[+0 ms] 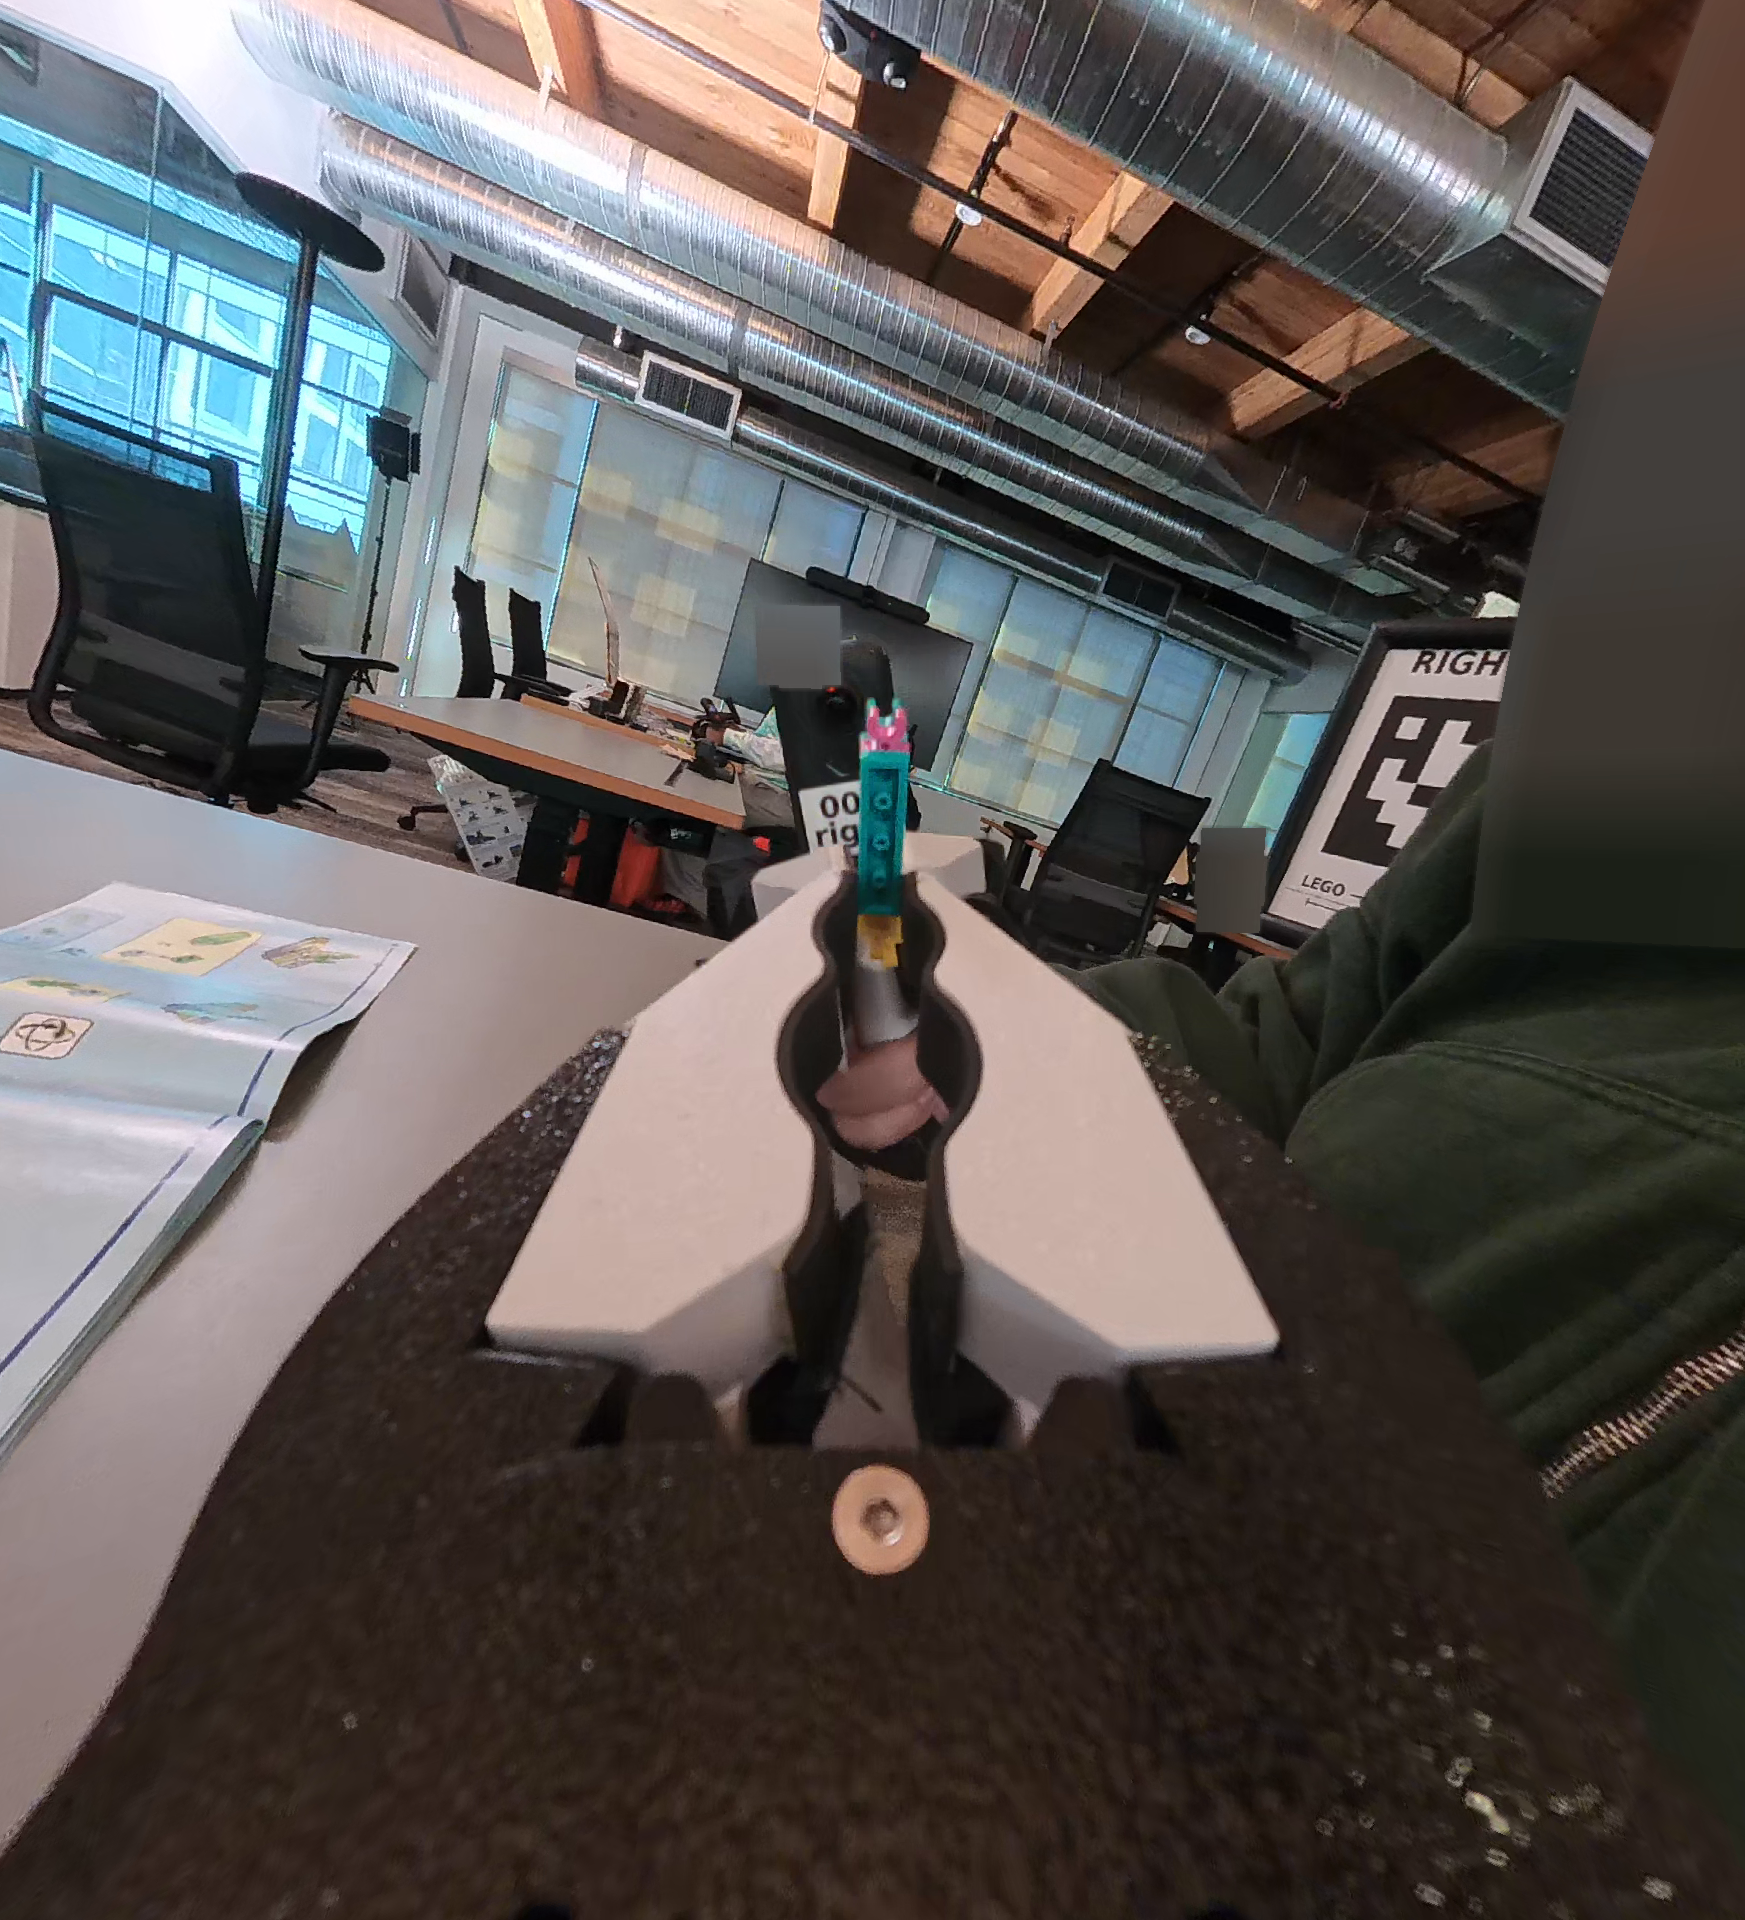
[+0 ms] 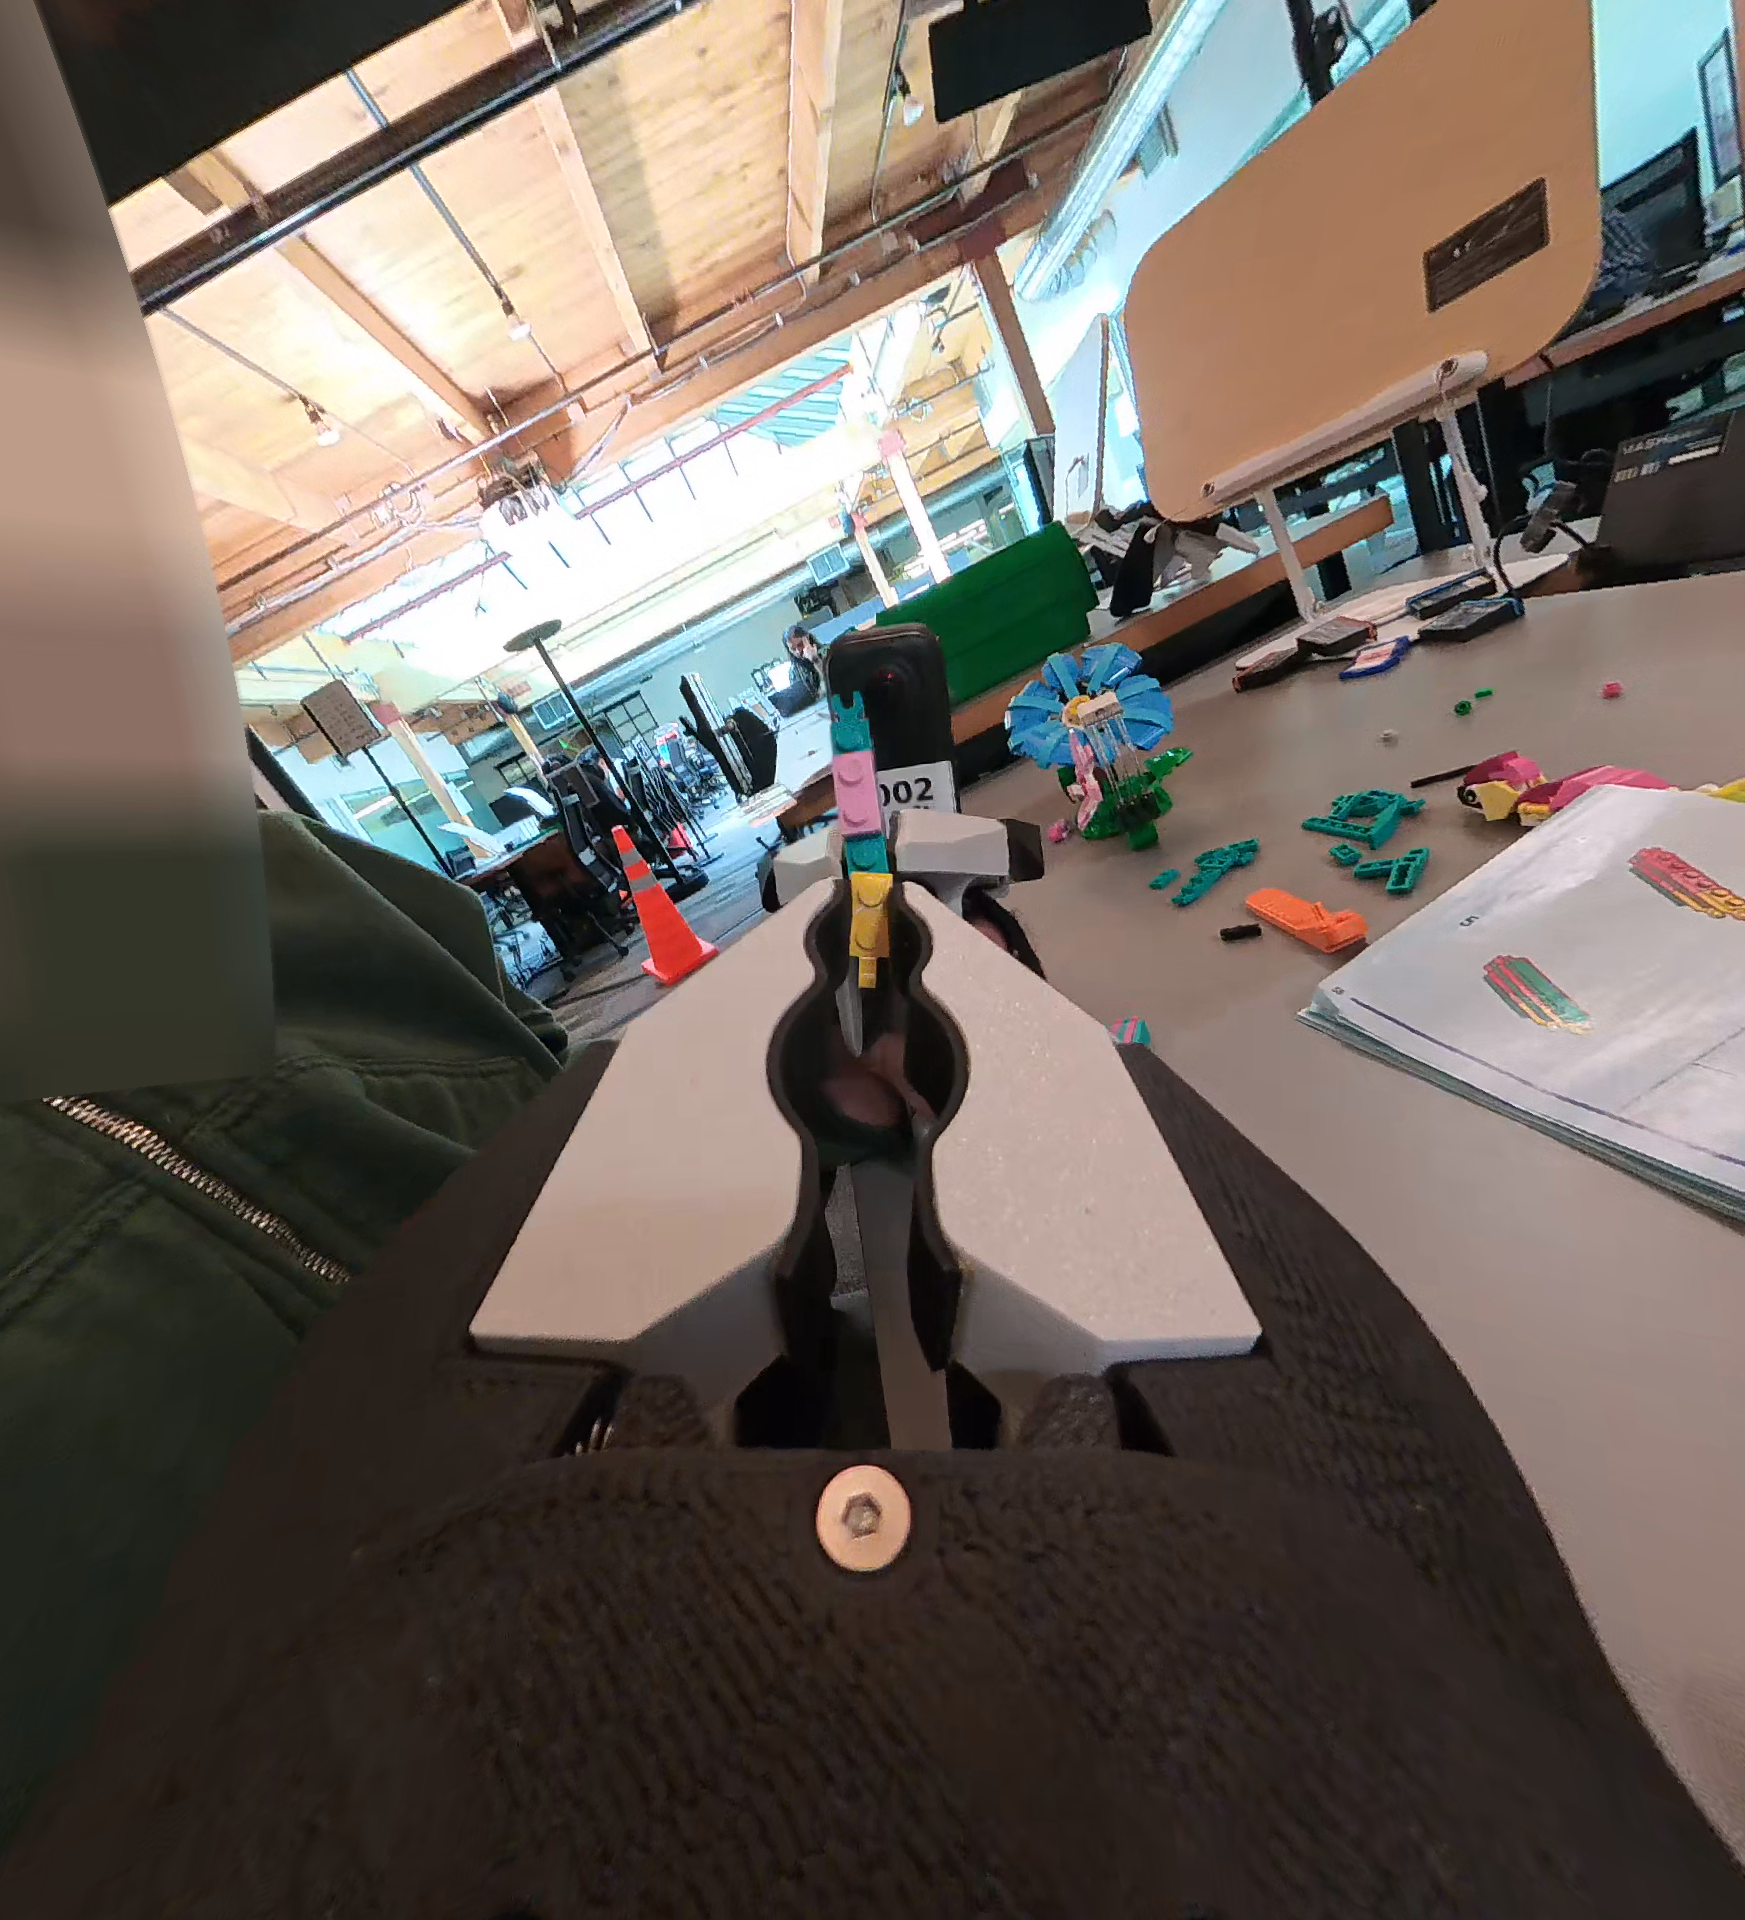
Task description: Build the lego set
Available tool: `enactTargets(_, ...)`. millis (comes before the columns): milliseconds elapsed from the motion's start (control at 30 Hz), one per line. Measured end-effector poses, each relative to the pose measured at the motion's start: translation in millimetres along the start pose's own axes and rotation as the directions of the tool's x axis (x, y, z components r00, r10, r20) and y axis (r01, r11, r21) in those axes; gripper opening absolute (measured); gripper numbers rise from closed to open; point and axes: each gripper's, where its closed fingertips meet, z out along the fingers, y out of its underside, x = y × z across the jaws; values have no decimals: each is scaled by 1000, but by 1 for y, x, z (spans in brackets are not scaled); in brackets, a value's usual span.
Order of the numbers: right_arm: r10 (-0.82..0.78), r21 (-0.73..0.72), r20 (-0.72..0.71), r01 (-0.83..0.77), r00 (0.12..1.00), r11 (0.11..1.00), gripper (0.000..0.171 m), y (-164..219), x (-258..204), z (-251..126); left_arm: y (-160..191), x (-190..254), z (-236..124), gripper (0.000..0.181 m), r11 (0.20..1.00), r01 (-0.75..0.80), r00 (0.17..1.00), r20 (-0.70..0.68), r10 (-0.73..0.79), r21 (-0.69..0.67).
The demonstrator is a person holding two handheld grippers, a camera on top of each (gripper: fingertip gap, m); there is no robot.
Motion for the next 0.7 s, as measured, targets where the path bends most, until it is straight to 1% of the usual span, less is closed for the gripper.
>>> enactTargets(133, 3, 14, -7, -3, 1000, 1000, 5, 2, 1, 0, 1, -1, -1, 5, 1000, 24, 1000, -7, -24, -6)
enactTargets(300, -1, 46, -8, 2, 1000, 999, 5, -1, -1, 3, -4, 1, -2, 6, 999, 16, 1000, -21, -15, 35)
enactTargets(433, -24, 133, -16, 26, 1000, 991, 5, -13, -6, 8, -19, 5, 0, 5, 989, -24, 1000, -8, 26, 146)
enactTargets(567, -43, 235, -8, 44, 999, 971, 6, -31, -12, 18, -43, 10, 0, 5, 957, -46, 999, 2, 48, 288)
enactTargets(700, -42, 278, 28, 33, 999, 960, 6, -40, -18, 30, -59, 15, -3, 6, 927, -58, 998, 7, 59, 372)
